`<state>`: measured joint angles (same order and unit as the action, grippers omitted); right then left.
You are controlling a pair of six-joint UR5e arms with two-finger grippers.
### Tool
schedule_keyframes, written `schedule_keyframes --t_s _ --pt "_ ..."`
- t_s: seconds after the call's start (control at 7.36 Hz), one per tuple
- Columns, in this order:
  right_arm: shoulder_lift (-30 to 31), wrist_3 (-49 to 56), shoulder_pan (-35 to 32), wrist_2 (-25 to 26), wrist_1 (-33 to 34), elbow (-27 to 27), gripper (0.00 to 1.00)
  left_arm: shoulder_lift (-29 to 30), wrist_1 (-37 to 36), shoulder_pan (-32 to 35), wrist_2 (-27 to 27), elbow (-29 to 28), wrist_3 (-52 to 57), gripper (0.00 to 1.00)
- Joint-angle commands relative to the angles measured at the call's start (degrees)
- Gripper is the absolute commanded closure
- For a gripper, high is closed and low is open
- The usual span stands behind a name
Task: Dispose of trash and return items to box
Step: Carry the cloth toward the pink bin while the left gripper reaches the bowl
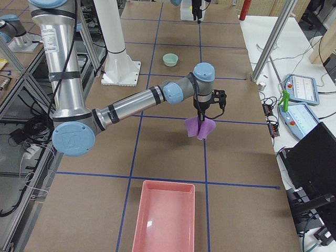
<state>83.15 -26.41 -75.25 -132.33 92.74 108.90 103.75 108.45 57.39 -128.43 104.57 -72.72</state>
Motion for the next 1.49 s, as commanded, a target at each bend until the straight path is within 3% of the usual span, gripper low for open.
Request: schedule_keyframes --t_s 0.0,0.27,0.95,1.09,1.36 --pt "-0.3 16.1 -8.0 0.1 14.0 2.9 1.00 2.3 1.8 -10.3 7.1 2.1 -8.4 0.02" --pt "1.2 24.9 -13.5 0.6 18.5 2.8 1.00 2.8 1.8 -19.7 15.2 2.8 -11.1 0.02" --pt "8.0 34.5 -20.5 1.3 18.7 2.9 1.00 2.9 1.6 -32.4 22.6 2.2 -14.9 0.06" --pt "8.9 35.6 -21.2 2.7 18.6 2.9 1.00 3.0 1.4 -33.0 22.6 2.1 -15.1 0.31" --pt "9.8 36.7 -21.3 4.3 18.6 2.7 1.00 3.3 1.4 -33.0 22.5 1.7 -15.1 0.99"
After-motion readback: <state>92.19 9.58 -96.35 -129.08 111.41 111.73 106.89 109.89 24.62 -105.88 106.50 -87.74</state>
